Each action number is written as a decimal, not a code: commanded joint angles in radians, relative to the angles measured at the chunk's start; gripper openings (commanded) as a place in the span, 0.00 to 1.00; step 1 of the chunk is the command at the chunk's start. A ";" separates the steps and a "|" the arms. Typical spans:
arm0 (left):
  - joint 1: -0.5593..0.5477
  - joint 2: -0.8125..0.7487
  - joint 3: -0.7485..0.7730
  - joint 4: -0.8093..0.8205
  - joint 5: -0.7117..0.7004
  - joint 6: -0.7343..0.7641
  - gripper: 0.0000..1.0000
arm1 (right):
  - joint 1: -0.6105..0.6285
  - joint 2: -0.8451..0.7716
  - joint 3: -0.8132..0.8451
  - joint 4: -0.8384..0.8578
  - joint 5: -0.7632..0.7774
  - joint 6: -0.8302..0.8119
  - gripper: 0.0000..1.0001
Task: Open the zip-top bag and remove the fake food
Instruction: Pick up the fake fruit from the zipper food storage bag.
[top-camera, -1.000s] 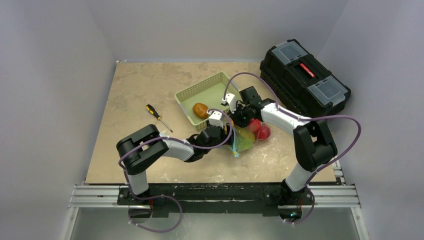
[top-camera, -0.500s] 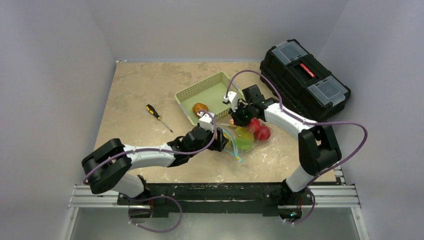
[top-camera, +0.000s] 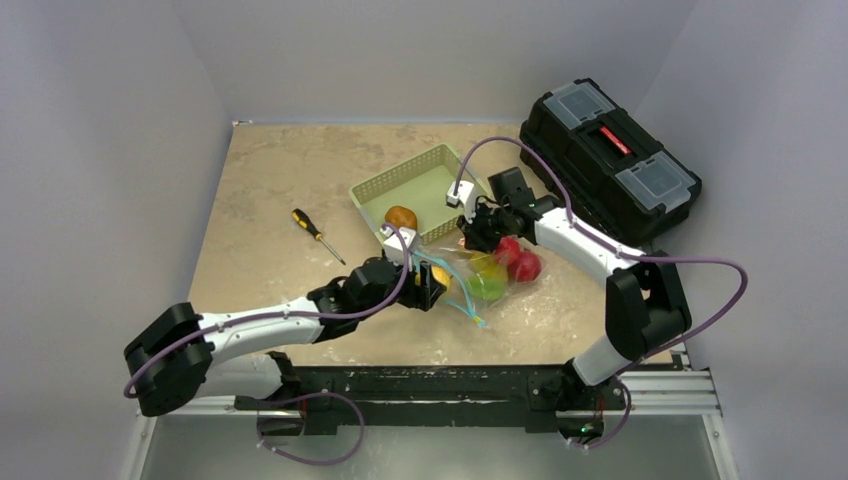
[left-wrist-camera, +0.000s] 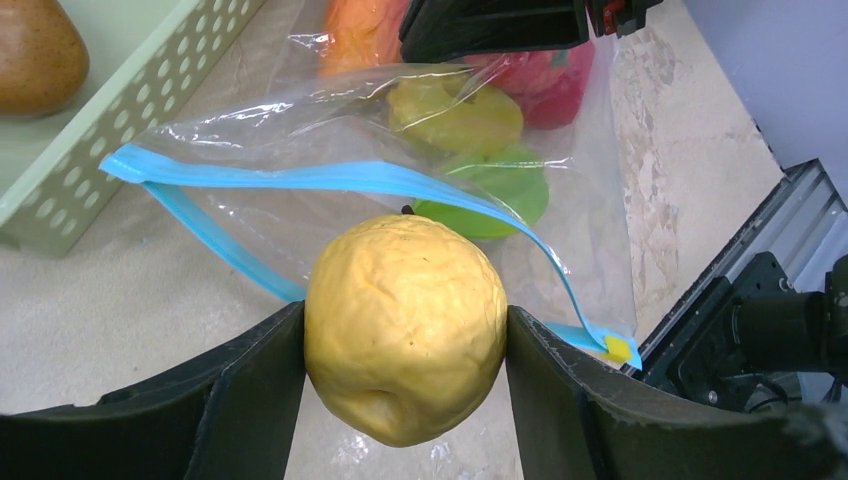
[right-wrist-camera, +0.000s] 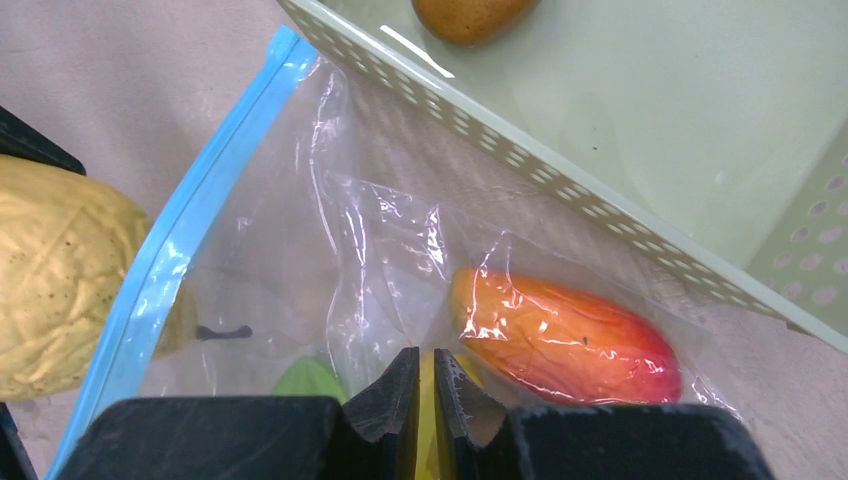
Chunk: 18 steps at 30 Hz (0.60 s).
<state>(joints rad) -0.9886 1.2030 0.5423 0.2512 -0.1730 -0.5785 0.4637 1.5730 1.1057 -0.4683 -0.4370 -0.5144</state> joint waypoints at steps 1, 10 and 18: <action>0.008 -0.095 -0.023 -0.091 0.015 0.046 0.00 | -0.008 -0.040 0.003 -0.015 -0.051 -0.025 0.11; 0.033 -0.344 -0.024 -0.346 -0.009 0.098 0.00 | -0.015 -0.065 0.002 -0.029 -0.094 -0.051 0.11; 0.180 -0.444 0.022 -0.427 0.043 0.133 0.00 | -0.017 -0.077 0.003 -0.036 -0.106 -0.063 0.11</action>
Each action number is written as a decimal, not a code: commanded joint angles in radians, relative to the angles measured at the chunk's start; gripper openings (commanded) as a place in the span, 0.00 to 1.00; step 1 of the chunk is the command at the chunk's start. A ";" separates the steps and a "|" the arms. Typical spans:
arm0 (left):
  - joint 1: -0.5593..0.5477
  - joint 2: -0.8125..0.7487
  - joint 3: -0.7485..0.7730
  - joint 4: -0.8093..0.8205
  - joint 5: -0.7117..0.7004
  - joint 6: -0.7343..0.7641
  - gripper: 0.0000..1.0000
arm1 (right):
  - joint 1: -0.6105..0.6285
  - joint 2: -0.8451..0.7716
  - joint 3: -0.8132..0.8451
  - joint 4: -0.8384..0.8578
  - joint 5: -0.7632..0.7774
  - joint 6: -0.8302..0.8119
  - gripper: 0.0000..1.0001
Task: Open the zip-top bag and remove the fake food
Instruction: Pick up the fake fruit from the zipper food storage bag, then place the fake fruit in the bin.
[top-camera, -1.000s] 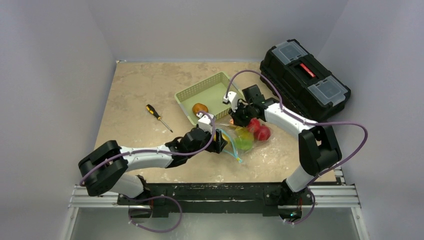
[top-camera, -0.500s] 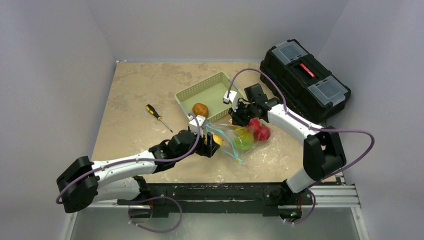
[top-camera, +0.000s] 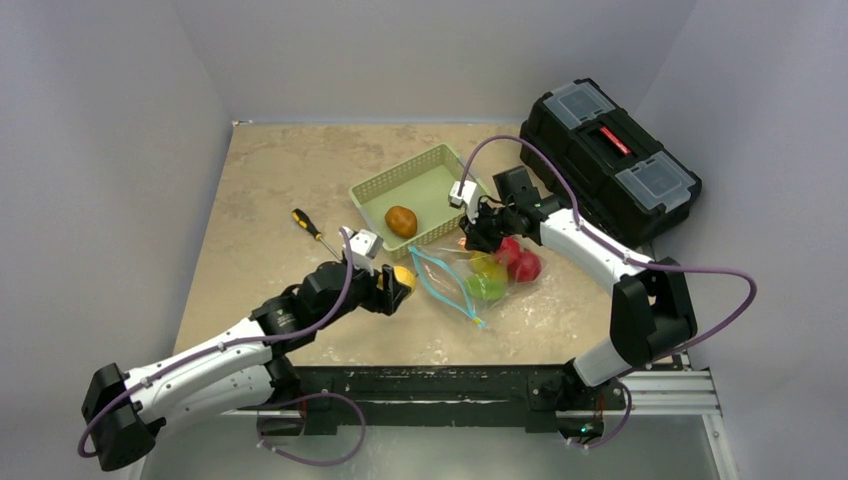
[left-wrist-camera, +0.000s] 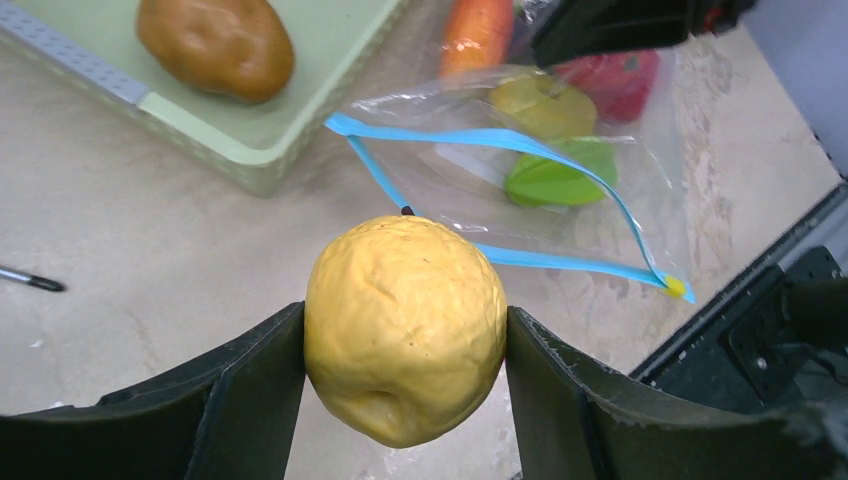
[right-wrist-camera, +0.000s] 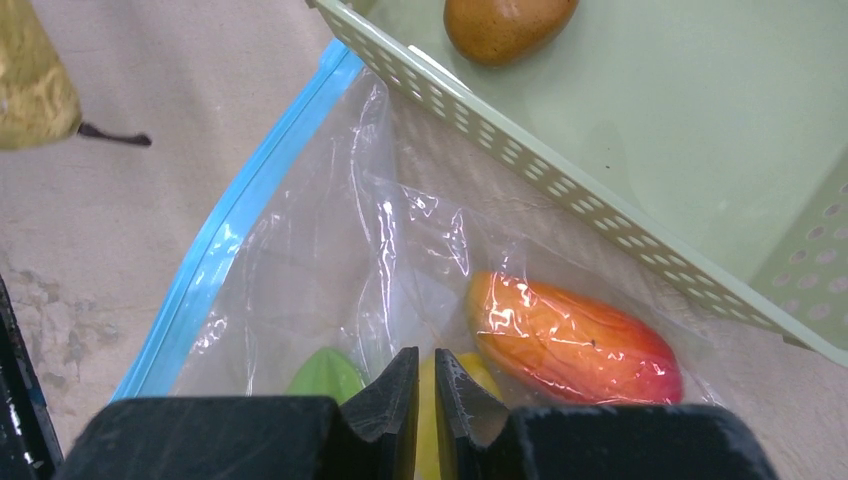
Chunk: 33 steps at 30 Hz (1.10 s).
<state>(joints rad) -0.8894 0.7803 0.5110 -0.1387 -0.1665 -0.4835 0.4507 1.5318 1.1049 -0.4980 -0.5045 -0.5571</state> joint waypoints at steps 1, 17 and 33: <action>0.104 -0.019 0.061 -0.032 0.058 0.039 0.00 | -0.006 -0.036 0.004 -0.007 -0.040 -0.022 0.11; 0.389 0.209 0.211 0.089 0.308 -0.032 0.00 | -0.008 -0.038 0.003 -0.011 -0.049 -0.030 0.12; 0.506 0.410 0.340 0.091 0.391 -0.040 0.00 | -0.009 -0.032 0.003 -0.013 -0.052 -0.032 0.12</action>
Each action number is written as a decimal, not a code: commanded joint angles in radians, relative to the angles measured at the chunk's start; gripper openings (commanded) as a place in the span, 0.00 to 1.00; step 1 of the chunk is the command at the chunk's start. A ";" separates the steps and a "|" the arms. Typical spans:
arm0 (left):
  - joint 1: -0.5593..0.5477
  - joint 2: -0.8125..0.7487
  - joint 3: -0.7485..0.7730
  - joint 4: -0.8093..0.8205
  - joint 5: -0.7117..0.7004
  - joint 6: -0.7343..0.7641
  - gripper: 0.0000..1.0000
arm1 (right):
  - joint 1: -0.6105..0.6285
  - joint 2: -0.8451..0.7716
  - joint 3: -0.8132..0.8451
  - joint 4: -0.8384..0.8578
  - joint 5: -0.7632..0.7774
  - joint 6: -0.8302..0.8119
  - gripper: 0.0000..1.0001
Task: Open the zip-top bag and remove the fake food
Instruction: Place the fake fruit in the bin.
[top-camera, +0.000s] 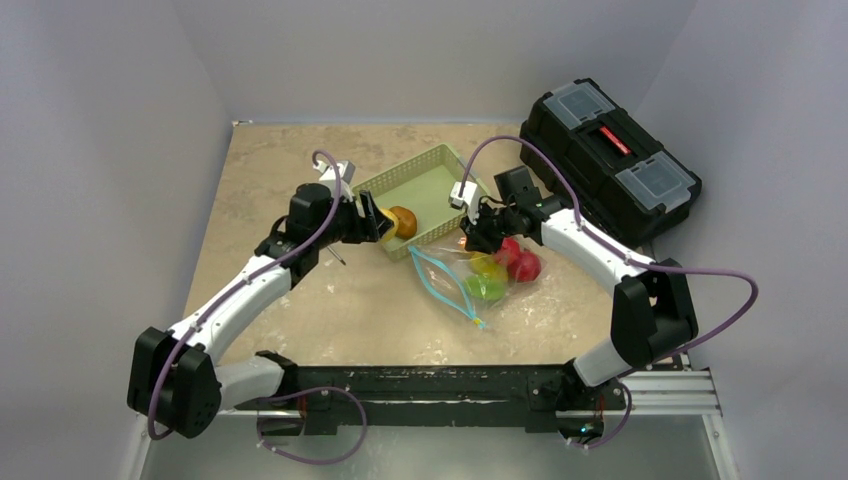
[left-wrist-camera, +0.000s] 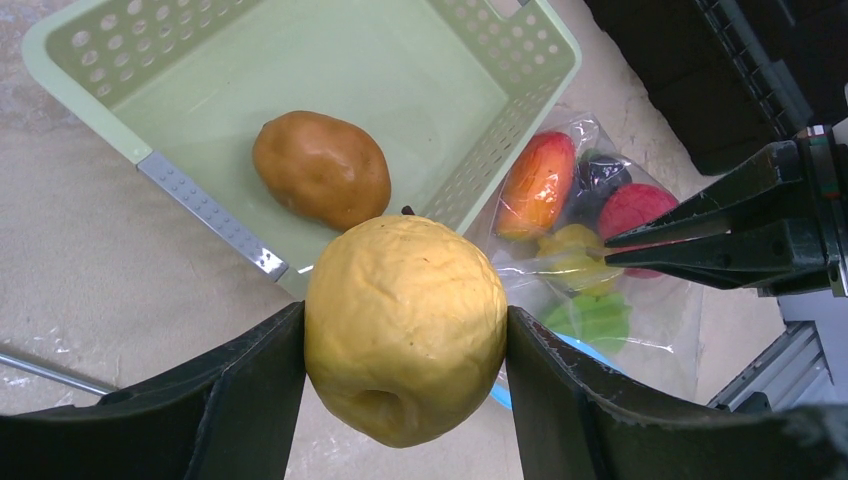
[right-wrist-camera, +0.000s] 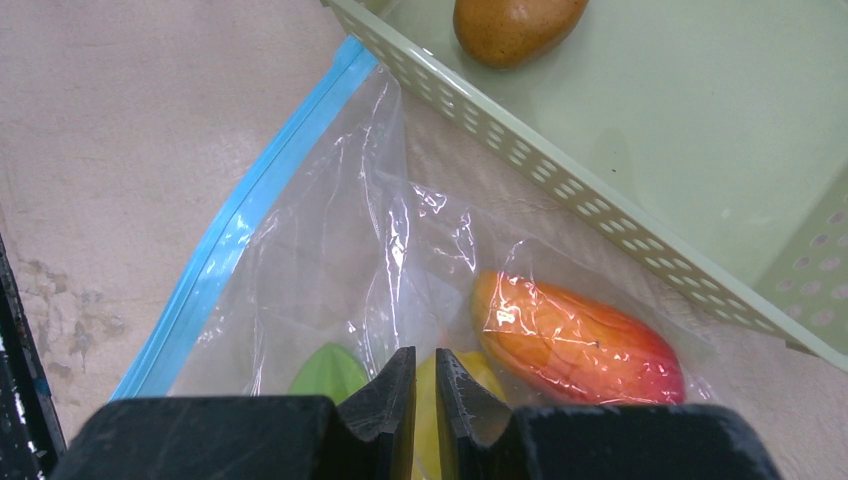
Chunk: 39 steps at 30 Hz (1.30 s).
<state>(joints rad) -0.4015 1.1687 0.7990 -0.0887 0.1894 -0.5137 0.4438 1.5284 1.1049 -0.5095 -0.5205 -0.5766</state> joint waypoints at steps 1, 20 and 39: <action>0.020 0.028 0.056 0.041 0.039 -0.011 0.00 | -0.003 -0.029 0.003 -0.001 -0.035 -0.013 0.12; 0.055 0.185 0.176 -0.026 0.063 0.009 0.00 | -0.002 -0.029 0.003 -0.001 -0.037 -0.013 0.12; 0.061 0.312 0.292 -0.071 0.055 0.040 0.00 | -0.002 -0.032 0.004 -0.004 -0.041 -0.014 0.13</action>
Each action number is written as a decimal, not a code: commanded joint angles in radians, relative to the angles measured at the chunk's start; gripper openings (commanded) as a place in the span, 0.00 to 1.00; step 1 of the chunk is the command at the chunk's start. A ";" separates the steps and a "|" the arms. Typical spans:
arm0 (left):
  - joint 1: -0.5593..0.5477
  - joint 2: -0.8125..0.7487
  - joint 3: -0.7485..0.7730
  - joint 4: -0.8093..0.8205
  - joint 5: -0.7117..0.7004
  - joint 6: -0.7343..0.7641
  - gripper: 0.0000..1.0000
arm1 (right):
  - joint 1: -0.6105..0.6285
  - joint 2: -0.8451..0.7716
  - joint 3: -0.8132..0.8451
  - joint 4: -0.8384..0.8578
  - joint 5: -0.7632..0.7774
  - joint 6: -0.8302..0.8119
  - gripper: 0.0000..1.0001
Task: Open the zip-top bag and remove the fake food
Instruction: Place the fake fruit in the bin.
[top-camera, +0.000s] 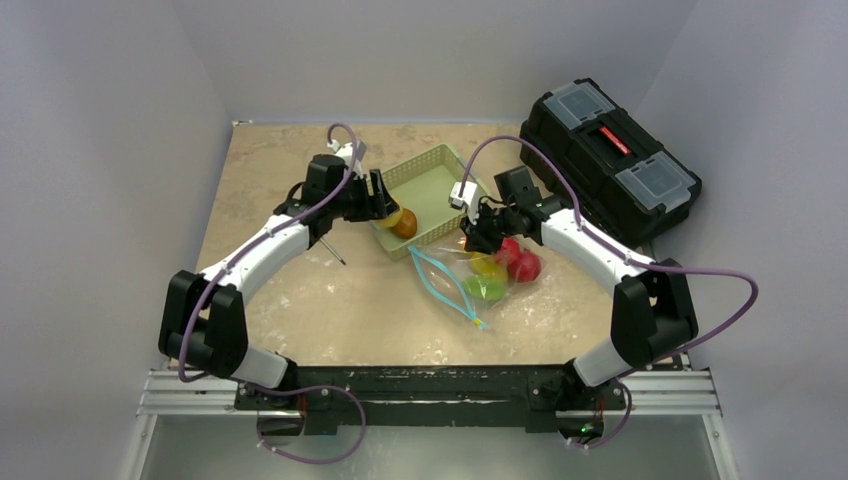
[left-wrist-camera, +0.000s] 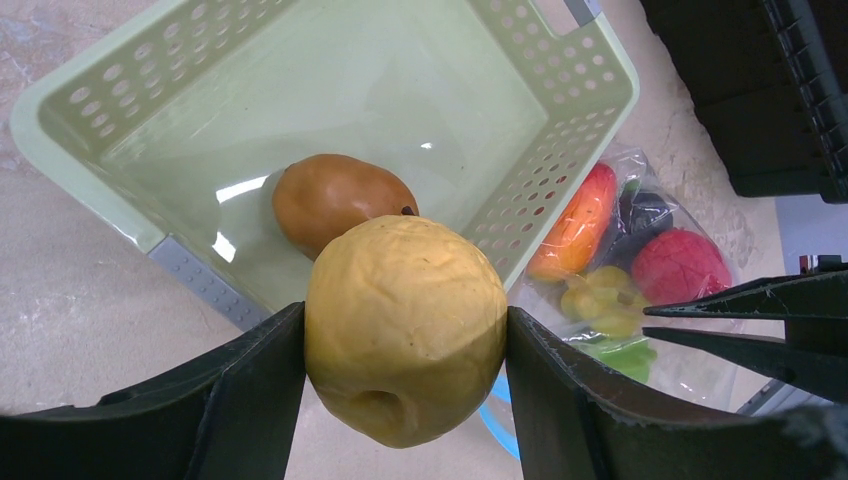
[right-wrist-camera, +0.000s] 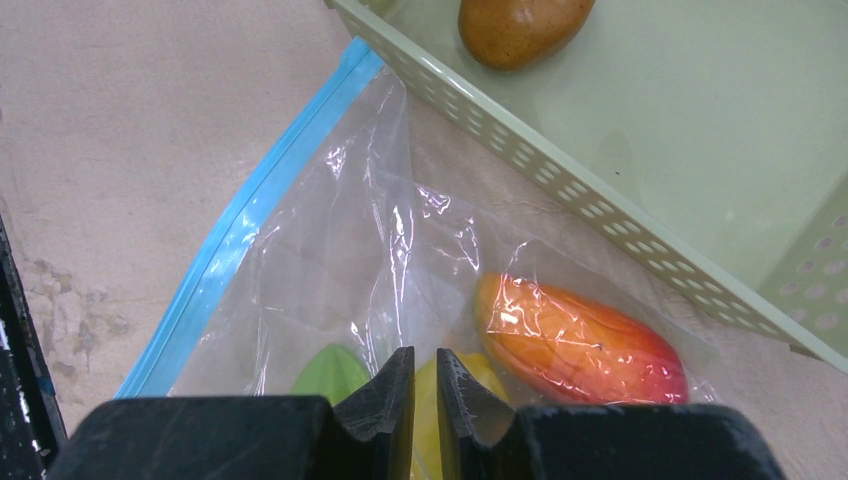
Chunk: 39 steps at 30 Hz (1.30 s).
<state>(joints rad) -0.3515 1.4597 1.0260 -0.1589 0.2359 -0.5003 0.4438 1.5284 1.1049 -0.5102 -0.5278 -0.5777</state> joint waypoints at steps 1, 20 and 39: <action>0.010 0.031 0.072 -0.003 0.009 0.027 0.00 | -0.003 -0.033 0.004 -0.004 -0.034 -0.013 0.13; 0.011 0.313 0.426 -0.225 -0.080 0.120 0.45 | -0.005 -0.034 0.004 -0.005 -0.036 -0.014 0.13; 0.011 -0.100 0.092 -0.071 -0.143 0.111 0.99 | -0.007 -0.094 -0.014 -0.010 -0.096 -0.055 0.14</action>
<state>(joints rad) -0.3473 1.5188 1.2190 -0.3256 0.1036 -0.3576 0.4427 1.4929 1.0992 -0.5167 -0.5613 -0.5934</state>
